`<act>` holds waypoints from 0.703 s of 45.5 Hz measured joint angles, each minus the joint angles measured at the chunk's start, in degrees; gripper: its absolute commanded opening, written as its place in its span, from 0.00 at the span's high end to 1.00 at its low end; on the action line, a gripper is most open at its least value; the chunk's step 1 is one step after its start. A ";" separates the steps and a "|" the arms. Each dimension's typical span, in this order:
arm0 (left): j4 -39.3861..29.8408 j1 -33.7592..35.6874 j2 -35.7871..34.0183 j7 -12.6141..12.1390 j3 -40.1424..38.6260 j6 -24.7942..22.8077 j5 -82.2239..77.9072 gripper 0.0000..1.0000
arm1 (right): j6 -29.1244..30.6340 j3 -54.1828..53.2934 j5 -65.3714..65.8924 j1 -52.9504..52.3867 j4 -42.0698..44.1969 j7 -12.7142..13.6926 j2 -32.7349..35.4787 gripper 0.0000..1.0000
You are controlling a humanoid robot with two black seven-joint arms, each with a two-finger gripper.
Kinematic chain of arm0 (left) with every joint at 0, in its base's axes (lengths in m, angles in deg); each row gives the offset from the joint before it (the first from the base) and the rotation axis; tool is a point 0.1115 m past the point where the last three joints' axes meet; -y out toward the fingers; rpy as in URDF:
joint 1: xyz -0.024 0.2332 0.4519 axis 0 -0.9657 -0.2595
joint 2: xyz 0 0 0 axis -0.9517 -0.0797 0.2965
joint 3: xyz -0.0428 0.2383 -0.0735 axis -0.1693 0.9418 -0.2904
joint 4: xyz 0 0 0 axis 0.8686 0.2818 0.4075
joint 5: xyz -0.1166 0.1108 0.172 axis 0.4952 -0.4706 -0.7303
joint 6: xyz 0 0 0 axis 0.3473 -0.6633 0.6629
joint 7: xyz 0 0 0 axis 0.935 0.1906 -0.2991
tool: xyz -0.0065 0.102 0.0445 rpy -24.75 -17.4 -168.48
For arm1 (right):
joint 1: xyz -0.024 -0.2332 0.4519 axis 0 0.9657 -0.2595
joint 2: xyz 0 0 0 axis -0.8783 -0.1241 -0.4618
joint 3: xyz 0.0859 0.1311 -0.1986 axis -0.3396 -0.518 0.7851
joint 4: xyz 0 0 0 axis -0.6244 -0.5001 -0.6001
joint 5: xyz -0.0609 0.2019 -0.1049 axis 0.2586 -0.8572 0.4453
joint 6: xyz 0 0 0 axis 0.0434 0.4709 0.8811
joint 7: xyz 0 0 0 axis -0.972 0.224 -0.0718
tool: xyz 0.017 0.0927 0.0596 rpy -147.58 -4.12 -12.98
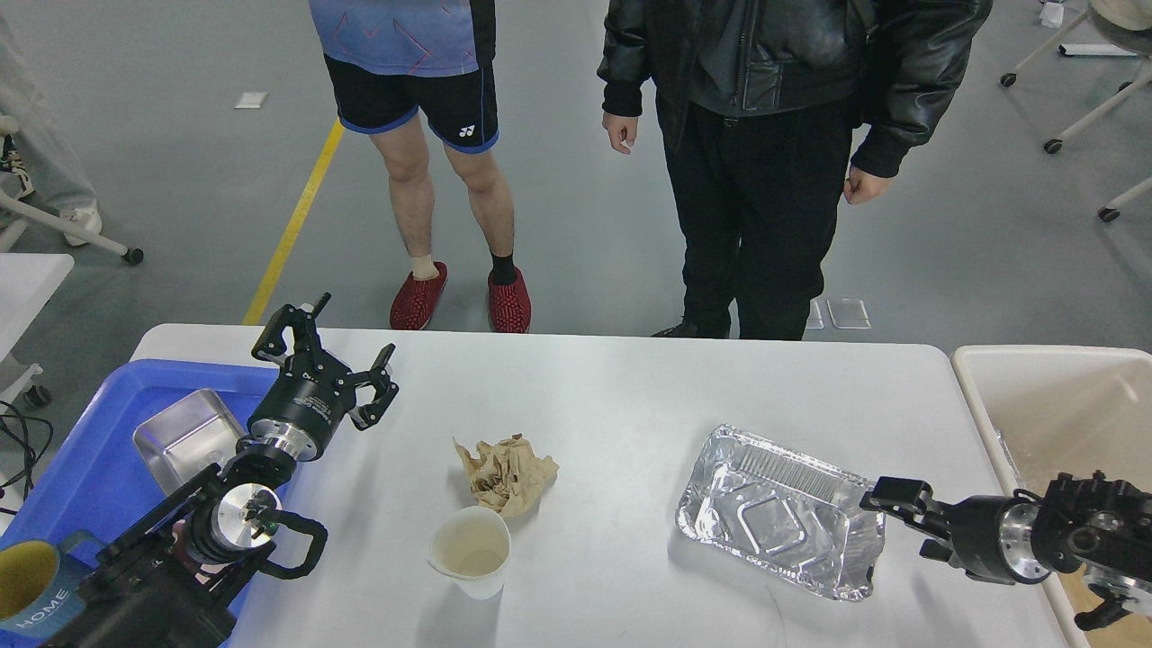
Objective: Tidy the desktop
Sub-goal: 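Close the right gripper on the near edge of the foil tray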
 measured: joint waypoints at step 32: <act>0.42 0.08 -0.12 -0.37 -0.06 0.59 0.09 0.03 | -0.85 -0.01 2.05 2.33 3.51 -0.37 -5.72 0.61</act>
